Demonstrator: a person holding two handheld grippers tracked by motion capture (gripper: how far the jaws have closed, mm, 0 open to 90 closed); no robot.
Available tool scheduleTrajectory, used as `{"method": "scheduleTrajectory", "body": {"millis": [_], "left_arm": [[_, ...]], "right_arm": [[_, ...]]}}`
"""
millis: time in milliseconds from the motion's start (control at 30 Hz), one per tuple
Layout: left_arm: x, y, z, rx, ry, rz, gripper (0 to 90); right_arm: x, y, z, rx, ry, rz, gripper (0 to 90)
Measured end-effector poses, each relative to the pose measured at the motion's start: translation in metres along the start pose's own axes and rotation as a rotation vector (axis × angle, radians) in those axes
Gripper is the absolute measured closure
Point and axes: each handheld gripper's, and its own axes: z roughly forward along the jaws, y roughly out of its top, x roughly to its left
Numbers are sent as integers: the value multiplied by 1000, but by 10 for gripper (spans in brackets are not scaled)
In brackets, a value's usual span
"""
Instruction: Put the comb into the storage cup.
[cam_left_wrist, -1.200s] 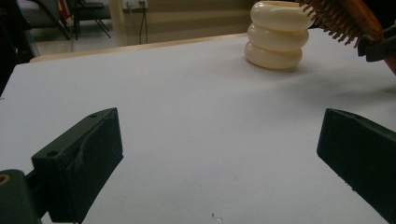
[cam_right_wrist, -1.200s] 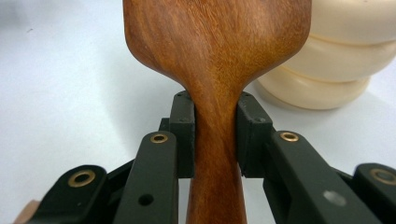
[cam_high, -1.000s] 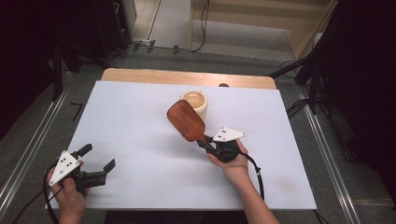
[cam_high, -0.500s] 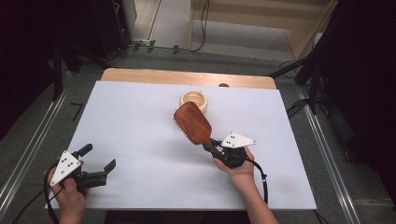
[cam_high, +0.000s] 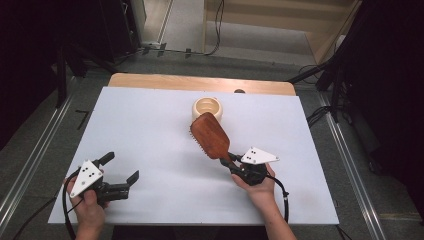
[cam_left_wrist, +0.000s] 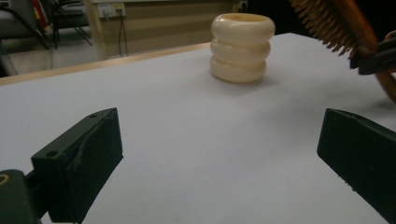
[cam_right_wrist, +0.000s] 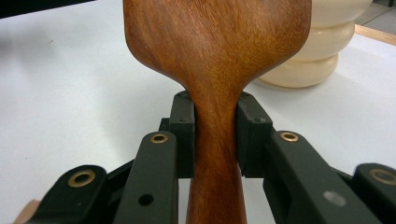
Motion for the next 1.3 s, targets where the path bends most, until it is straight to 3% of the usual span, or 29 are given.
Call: {"method": "scheduleTrajectory", "body": {"millis": [100, 233, 800, 1300], "left_arm": [[-11, 5, 8, -2, -34, 15, 3], [-21, 11, 21, -14, -77, -2, 0], [-59, 40, 67, -12, -192, 23, 0], [-77, 47, 95, -5, -261, -29, 0]], "right_arm": [[0, -2, -1, -6, 1, 0, 700], [0, -4, -2, -7, 2, 2, 700], [8, -4, -3, -24, 29, -3, 700], [14, -5, 0, -18, 48, -16, 700]]}}
